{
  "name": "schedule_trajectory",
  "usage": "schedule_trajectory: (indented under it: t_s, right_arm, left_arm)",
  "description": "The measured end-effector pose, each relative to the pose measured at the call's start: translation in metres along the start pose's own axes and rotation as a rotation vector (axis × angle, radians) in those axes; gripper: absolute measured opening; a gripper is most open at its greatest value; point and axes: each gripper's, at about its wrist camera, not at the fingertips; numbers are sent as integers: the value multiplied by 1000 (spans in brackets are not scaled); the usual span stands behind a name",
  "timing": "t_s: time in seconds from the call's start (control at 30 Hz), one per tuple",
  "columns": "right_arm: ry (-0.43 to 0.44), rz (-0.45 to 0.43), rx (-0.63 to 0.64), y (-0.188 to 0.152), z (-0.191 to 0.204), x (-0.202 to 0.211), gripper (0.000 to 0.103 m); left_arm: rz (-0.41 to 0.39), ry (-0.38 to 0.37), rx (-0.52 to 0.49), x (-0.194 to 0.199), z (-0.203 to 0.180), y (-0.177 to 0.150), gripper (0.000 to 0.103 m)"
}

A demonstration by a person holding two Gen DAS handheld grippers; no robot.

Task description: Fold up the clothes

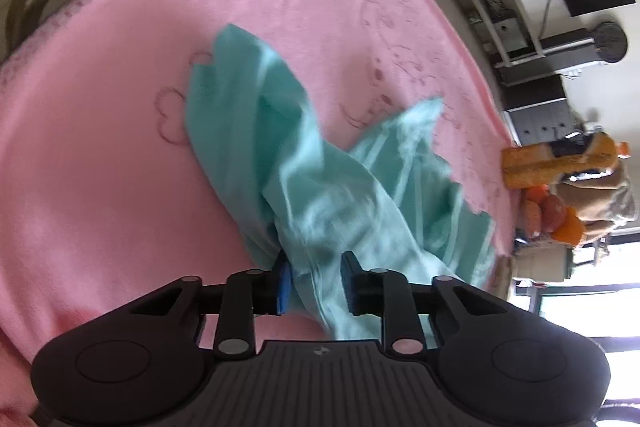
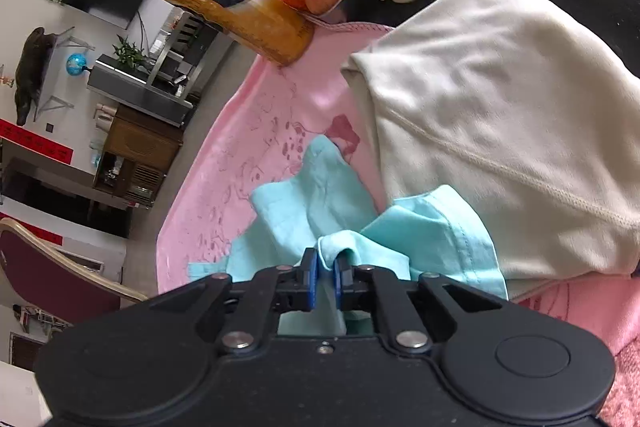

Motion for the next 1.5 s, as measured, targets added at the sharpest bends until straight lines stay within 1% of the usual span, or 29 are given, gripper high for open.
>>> schedule_trajectory:
  t_s: [0.1,0.17,0.23,0.37,0.4,0.47,0.57,0.67,0.7,0.83,0.9,0.93,0.97,1.0,1.07,1.13,1.27,1.4,1.5]
  right_arm:
    - [10,6,1,-1,1,0,10]
    - [13,6,1,-1,1,0,10]
    - [15,7,0,-1,1,0,10]
    - [20,8,-2,-2,1,0,10]
    - [21,9,-3,-2,1,1,10]
    - [23,9,-4,-2,0,1,10]
    - [21,10,2,-3,1,0,10]
    - [18,11,7,-4,1,0,10]
    - [18,11,6,-4,1,0,10]
    - [19,13,0,-4,0,0,10]
    - [22,13,-2,-4,-1,0,10]
    - [26,12,-5,-4,-1,1,10]
    - [30,8,-7,-5,-2,2,8]
    - [29,-10,-1,-6,-1,4,7]
    - [22,-70,28,-7,6,15,6]
    - [43,-110,25,-8,13,28,6]
    - [152,-169,0,-6,38,71,6]
    - [244,-271,97,-11,87,137,6]
    - [297,-342,198,-23,121,190,6]
  left_arm:
    - [34,-40,-3,0,-6,-8,22]
    - [33,-45,-14,-1,-8,-8,22]
    - [14,-54,-16,-3,-7,-5,22]
    - [18,-56,8,-17,-10,2,22]
    - [23,-44,11,-17,-7,2,22]
    - [38,-42,32,-21,-1,0,22]
    - [23,-49,47,-20,3,2,20]
    - [-8,-56,34,-14,1,5,10]
    - [-12,-56,26,-12,0,4,4]
    - [-15,-39,-16,-2,-8,0,1]
    - [-22,-47,-30,5,-13,-2,1]
    - [-28,-64,-27,11,-16,-1,1]
    - [-35,-82,-21,17,-18,0,1]
    - [-49,-108,-12,24,-21,2,0]
    - [-89,-151,8,43,-27,8,0]
    - [-132,-184,10,63,-34,14,0]
    - [-212,-259,-39,109,-54,13,0]
    - [-305,-359,-99,162,-70,0,0]
    - [-382,-439,-157,202,-82,-15,0]
Point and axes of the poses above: each gripper's, at about its wrist camera, not at the fingertips, and x roughly against the way its jaws point, z to its left, y to its top, and after that the axes turned 1 degree about -y, right-handed
